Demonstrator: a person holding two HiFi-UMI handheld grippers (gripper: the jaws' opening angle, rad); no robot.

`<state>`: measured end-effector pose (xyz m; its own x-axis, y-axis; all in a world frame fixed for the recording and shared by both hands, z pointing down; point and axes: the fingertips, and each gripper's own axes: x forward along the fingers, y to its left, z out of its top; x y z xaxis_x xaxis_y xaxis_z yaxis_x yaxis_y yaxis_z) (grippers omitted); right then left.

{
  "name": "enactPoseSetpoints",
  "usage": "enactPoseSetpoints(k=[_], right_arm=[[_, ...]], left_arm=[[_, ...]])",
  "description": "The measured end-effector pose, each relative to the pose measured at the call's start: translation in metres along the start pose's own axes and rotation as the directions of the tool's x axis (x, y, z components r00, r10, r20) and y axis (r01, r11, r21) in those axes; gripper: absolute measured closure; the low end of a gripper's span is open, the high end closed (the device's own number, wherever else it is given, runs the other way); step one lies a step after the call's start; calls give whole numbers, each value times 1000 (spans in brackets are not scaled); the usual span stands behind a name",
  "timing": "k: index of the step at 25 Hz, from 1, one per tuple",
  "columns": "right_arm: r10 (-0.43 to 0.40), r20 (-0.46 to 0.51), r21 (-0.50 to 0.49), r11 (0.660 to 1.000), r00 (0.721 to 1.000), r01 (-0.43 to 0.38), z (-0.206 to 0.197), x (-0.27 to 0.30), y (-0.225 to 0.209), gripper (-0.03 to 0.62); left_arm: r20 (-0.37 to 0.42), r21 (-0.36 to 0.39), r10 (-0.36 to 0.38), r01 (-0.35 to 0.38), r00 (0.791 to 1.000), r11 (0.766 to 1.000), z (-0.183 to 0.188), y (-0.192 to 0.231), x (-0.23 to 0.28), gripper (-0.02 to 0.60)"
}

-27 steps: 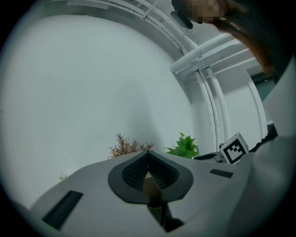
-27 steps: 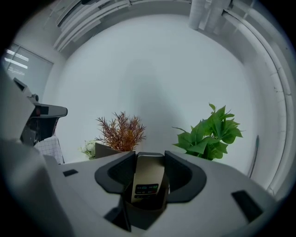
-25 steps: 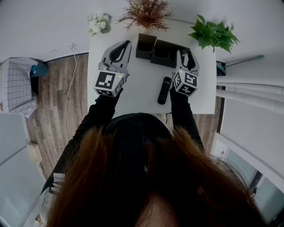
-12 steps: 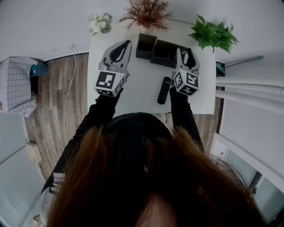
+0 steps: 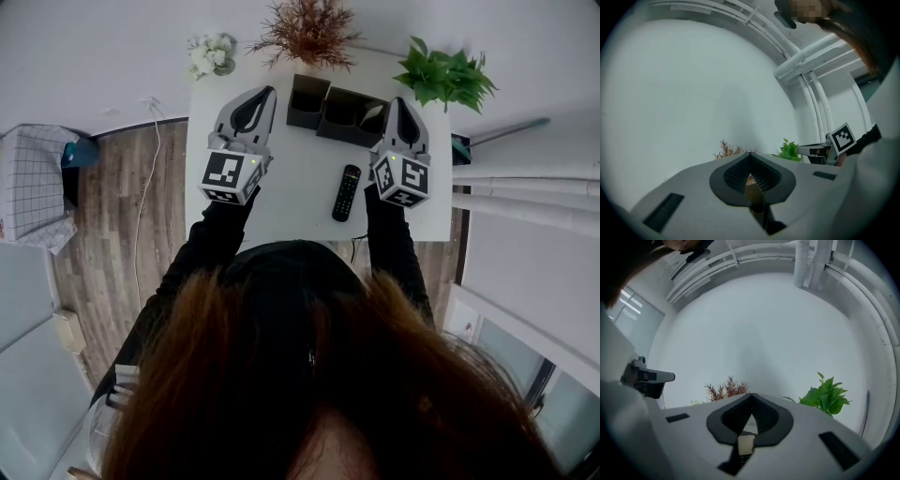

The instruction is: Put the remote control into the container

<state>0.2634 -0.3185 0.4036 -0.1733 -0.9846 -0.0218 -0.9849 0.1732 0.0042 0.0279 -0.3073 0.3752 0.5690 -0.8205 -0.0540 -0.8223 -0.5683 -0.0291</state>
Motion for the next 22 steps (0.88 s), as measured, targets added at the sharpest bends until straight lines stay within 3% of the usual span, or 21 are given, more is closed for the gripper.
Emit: enactPoseSetpoints(k=[22], right_arm=[[8,32,23,1000,999,-9,43,-78,33,574]], left_arm=[[39,-17,-25,26,999,1000,9,-11,-27,574]])
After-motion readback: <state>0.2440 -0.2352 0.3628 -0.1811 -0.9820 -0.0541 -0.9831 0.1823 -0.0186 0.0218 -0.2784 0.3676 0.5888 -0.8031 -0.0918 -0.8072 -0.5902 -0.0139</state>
